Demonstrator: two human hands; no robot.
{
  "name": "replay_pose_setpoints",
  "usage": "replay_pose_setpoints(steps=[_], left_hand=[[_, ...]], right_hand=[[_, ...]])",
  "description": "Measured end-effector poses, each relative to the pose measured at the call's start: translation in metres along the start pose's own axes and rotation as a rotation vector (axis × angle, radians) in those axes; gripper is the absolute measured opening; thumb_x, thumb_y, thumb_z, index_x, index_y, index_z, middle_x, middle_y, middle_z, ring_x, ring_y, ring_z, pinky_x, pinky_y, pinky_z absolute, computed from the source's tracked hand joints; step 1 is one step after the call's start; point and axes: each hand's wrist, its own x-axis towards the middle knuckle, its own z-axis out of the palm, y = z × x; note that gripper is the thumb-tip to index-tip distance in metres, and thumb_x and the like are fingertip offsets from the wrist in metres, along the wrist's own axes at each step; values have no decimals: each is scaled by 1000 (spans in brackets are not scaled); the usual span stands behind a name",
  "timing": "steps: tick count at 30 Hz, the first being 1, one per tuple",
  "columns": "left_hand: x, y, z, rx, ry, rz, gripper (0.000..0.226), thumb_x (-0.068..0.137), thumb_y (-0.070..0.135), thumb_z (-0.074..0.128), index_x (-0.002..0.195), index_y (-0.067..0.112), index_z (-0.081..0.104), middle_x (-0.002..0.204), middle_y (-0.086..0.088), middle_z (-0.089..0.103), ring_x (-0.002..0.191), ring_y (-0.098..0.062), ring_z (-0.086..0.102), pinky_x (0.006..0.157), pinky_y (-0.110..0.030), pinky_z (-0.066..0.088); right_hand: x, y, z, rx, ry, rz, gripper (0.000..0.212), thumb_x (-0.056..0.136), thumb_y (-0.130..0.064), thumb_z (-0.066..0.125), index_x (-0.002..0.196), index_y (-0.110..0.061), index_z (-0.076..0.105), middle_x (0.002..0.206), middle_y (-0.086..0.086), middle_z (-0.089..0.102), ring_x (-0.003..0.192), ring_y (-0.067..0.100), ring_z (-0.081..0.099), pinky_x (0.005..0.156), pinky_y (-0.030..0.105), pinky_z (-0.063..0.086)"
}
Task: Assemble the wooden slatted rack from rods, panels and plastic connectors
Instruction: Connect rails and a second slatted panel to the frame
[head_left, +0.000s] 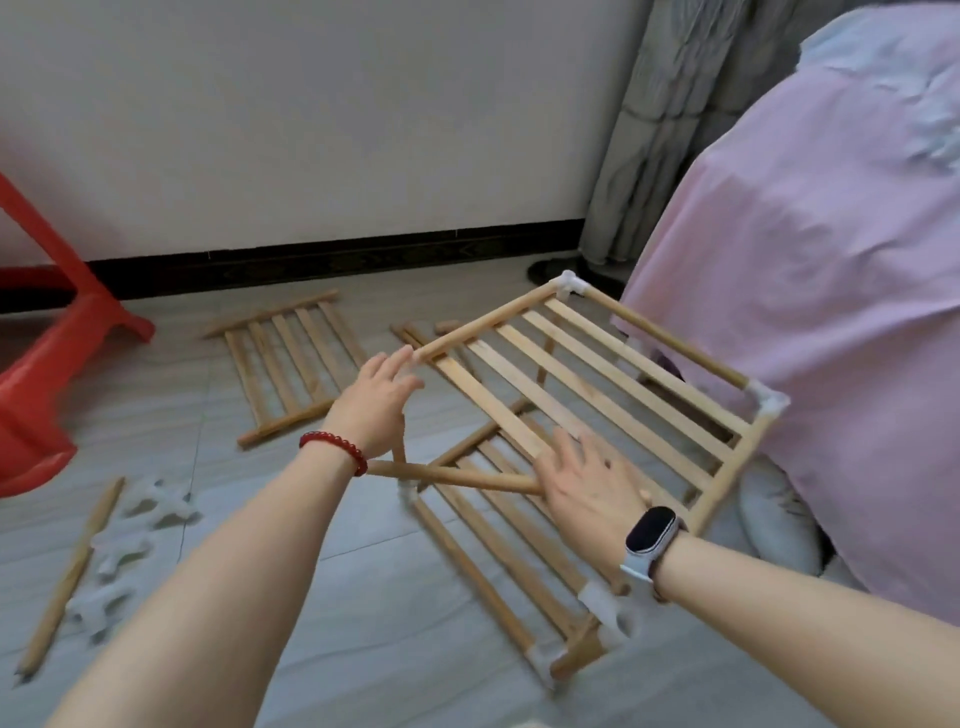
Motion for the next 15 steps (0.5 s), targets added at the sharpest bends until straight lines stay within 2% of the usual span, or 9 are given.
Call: replay_pose_setpoints(steps=[2,4,7,9,12,15], left_hand=[[3,0,2,0,49,-21,40,90,2,47,127,18,49,147,-8,26,126,-25,33,96,-32,45],[-3,0,0,15,111,-8,28,91,7,48,118,16,53,137,-8,36,113,-23,41,82,-28,48],[-29,2,3,19,153,3,23,91,12,49,112,17,57,125,-6,43,101,-20,46,65,-22,38],[-55,4,4,-17,152,19,21,88,14,55,108,19,61,112,-4,46,91,-19,48,57,-19,32],[-95,6,-2,-98,96,53,20,85,18,63,104,22,65,100,-1,45,83,-18,45,56,-25,38],[-134,13,-7,-99,85,82,20,83,26,68,103,24,67,90,0,45,76,-16,40,54,-28,35]], right_hand=[[2,8,13,9,-14,-31,26,97,-13,28,123,-13,34,135,13,31,132,35,23,93,46,37],[2,19,21,30,12,-99,26,100,-14,24,124,-13,35,146,11,26,141,36,9,106,50,27],[-4,39,33,116,32,-164,26,101,-14,23,124,-17,34,154,6,20,144,31,1,115,46,12],[-13,49,37,169,47,-185,38,98,-7,28,135,-20,28,154,8,20,145,27,3,116,42,6],[-29,58,33,176,35,-228,65,94,1,35,148,-25,10,157,2,13,145,23,1,116,39,4],[-41,58,28,54,-14,-293,78,91,3,39,149,-28,-2,158,-6,-1,145,19,-8,118,43,6]])
